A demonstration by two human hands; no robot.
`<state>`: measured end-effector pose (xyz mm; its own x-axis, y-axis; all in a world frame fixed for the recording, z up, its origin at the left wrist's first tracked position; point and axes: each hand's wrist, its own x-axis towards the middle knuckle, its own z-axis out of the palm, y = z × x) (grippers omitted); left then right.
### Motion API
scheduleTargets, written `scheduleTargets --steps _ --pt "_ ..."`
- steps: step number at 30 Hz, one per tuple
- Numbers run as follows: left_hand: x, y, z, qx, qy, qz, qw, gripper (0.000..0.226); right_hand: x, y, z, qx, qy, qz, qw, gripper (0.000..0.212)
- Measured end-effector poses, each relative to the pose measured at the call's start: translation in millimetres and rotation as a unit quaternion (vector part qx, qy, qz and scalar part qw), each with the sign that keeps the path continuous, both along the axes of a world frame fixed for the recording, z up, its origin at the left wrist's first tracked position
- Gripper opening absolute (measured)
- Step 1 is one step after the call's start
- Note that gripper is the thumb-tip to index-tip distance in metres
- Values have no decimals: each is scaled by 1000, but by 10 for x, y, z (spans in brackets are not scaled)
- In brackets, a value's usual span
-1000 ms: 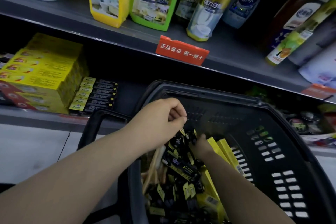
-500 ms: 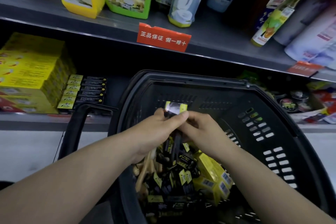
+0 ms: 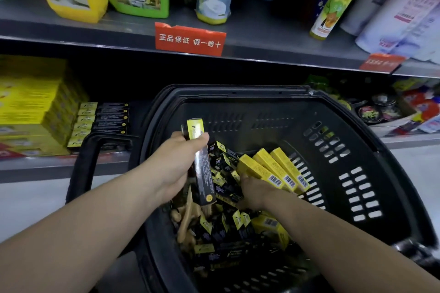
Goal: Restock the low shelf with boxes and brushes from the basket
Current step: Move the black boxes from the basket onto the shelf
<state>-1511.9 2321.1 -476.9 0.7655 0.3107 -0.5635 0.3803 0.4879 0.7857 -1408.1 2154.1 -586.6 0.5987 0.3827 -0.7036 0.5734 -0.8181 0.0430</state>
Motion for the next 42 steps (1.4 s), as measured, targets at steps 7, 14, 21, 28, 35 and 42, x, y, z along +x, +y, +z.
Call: scheduleTargets --steps 7,14,21,28,35,42 --pt "18 14 -68 1 8 13 1000 22 13 98 609 293 71 -185 935 22" --pt "45 11 -57 -5 -4 55 998 33 -272 303 813 461 200 -55 863 48" --pt "-8 52 -66 47 -18 -32 998 41 74 148 762 497 290 -191 795 34" --pt "-10 61 -94 80 -26 -54 995 35 249 -84 -11 134 54 -127 981 47" --pt "2 52 -108 83 -32 -57 994 32 164 42 -77 95 -42 -59 993 18" --pt "19 41 -110 43 -45 -28 998 26 160 179 809 555 189 -256 768 20"
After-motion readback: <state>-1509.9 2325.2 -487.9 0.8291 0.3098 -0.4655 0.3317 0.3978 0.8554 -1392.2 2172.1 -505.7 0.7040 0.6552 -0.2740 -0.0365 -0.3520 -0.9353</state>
